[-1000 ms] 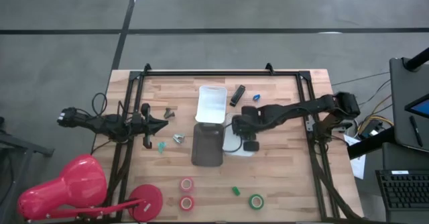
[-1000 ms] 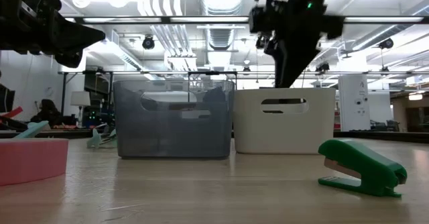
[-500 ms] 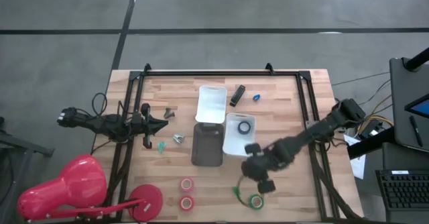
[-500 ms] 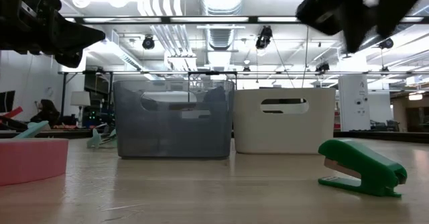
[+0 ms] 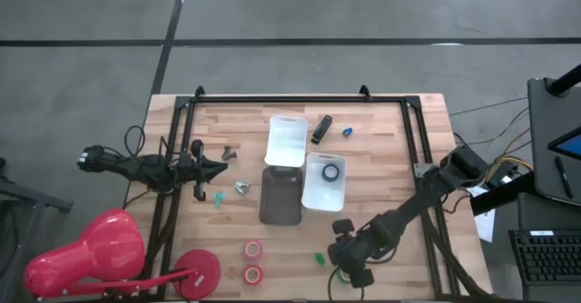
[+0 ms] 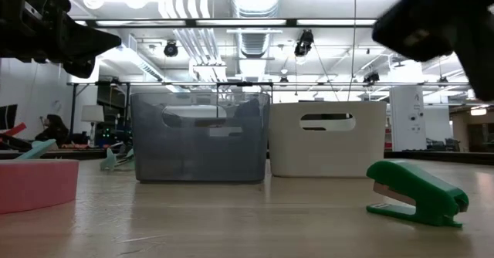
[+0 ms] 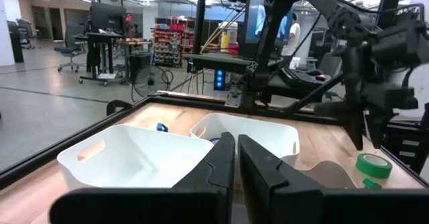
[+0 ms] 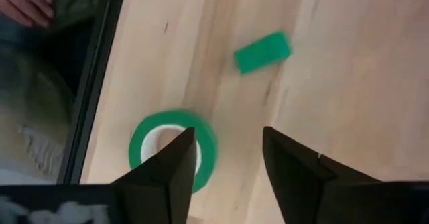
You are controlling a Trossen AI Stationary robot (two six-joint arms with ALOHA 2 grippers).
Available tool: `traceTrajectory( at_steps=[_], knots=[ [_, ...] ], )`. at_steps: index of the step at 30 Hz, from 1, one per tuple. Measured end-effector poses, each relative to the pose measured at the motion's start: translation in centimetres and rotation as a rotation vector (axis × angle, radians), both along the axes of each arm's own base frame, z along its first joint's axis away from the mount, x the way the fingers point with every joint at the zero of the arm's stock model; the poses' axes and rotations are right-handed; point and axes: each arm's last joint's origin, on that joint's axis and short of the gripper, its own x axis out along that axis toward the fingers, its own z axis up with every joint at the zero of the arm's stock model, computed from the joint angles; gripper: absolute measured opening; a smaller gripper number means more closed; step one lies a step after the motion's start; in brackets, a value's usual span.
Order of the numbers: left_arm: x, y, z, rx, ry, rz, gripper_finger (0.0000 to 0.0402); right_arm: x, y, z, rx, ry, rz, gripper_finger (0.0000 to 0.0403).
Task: Pick and place Stapler, Stapler remover, tape
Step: Put the green tape into the bottom white bin
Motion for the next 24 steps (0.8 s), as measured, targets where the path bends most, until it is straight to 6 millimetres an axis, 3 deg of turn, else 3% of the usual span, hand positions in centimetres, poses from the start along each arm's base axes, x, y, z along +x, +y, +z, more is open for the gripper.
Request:
traceTrajectory(
  at_steps=[6, 16, 24],
  knots=[
    [0.0, 0.0, 0.0, 0.000, 0.000, 0.000, 0.0023, -0.6, 1.2, -2.1, -0.008, 0.093, 0.021, 0.0190],
    [0.0, 0.0, 0.0, 0.000, 0.000, 0.000, 0.0023, -0.7, 1.2, -2.3, -0.027, 0.074, 0.015, 0.0183],
    [0.0, 0.0, 0.0, 0.000, 0.000, 0.000, 0.0023, -1.0, 0.9, -3.7, -0.025, 0.051, 0.003, 0.0172]
  ],
)
